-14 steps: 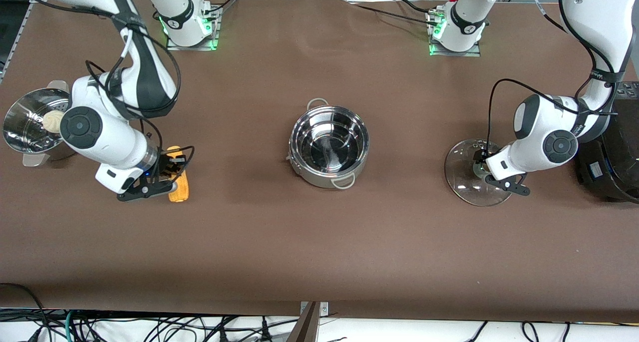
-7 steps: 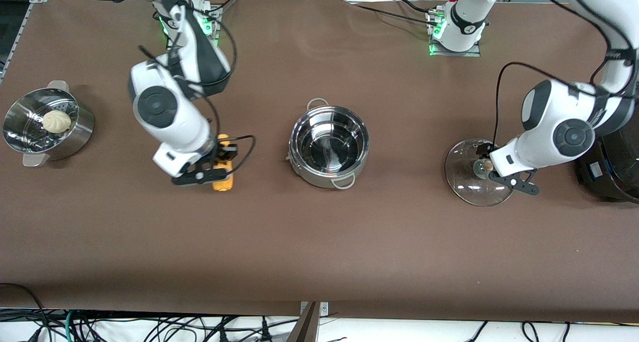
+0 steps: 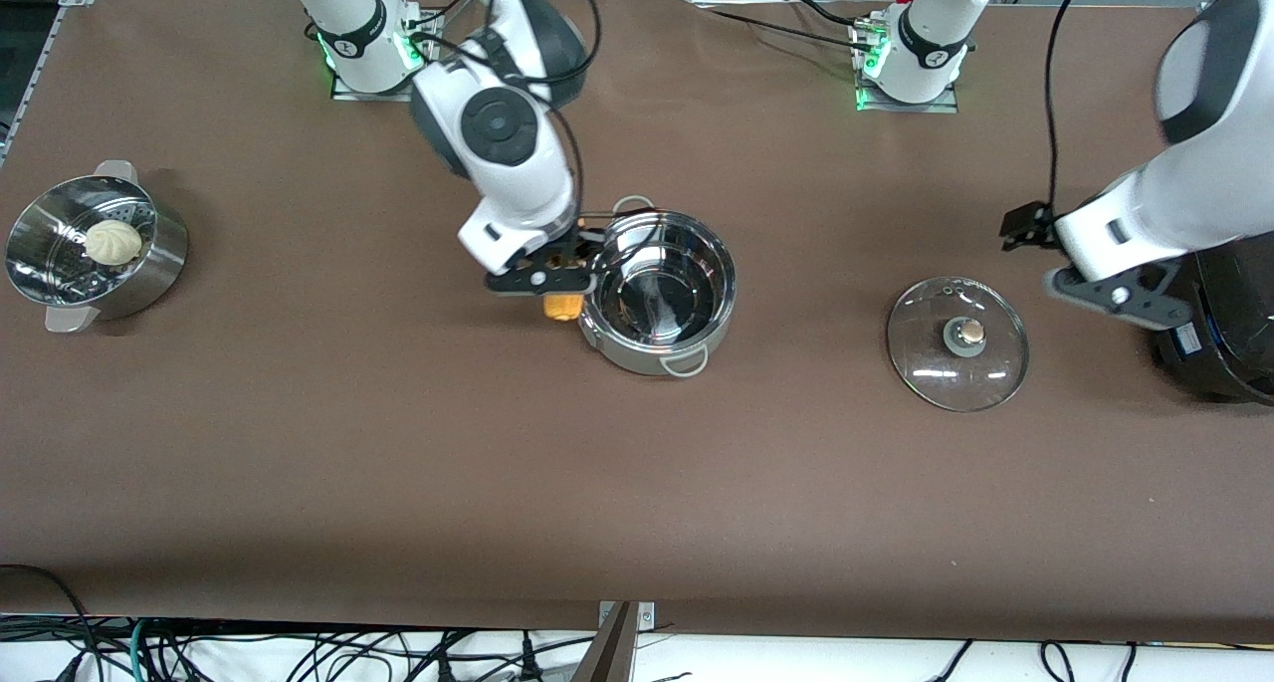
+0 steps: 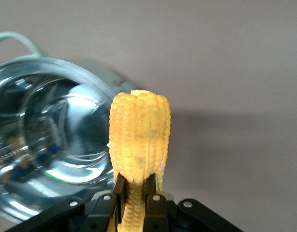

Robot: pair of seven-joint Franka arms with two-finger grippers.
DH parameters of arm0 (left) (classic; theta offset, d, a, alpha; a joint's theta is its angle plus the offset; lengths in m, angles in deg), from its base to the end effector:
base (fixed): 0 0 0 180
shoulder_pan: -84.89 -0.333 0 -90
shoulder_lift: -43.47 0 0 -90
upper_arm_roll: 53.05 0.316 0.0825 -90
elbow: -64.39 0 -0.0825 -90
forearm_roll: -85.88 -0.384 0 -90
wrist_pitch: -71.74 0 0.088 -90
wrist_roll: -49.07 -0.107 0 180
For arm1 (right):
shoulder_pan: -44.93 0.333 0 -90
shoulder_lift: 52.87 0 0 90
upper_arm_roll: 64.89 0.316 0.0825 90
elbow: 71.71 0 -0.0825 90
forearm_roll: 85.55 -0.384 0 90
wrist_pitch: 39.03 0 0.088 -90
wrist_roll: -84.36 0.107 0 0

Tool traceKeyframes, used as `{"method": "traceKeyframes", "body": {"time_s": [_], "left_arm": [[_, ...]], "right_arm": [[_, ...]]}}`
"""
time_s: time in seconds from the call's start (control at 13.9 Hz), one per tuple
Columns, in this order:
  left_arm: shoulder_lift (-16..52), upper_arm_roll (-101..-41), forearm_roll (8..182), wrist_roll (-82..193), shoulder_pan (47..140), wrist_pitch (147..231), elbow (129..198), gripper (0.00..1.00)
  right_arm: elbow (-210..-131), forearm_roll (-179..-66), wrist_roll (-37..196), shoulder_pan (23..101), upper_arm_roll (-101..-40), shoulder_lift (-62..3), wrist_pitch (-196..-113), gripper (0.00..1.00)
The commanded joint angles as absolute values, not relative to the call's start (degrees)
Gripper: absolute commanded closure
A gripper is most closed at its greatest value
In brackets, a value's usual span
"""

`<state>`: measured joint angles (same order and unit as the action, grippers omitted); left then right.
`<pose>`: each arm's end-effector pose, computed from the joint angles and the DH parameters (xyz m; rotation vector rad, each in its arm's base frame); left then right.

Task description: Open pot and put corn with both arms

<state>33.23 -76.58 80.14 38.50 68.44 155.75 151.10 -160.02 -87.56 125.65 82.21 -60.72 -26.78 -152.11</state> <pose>0.5864 -0.0422 0.5485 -3.0645 0.4786 0.3296 0.5144 0.4482 0.3888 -3.1065 0.0285 0.0915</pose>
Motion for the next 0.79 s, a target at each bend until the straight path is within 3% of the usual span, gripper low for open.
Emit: {"method": "traceKeyframes", "body": {"time_s": [0.0, 0.14, 0.36, 0.72], "left_arm": [[33.4, -76.2, 82.3, 37.5, 68.5, 151.2, 144.4, 0.0], [35.3, -72.2, 82.5, 38.3, 71.2, 151.5, 144.2, 0.0], [37.3, -59.5, 83.3, 38.3, 80.0, 156.8, 145.1, 0.0], [43.6, -53.0, 87.9, 51.8, 87.0, 165.1, 157.1, 0.0]], "right_arm": [[-150.2, -88.4, 134.8, 86.7, -61.4, -19.1, -152.5, 0.78], [-145.8, -88.3, 139.4, 89.1, -61.5, -15.2, -153.2, 0.78], [-143.7, -87.8, 143.0, 90.6, -61.6, -12.3, -155.5, 0.74], [-144.0, -83.6, 142.3, 90.6, -61.8, -11.7, -155.7, 0.74]]}}
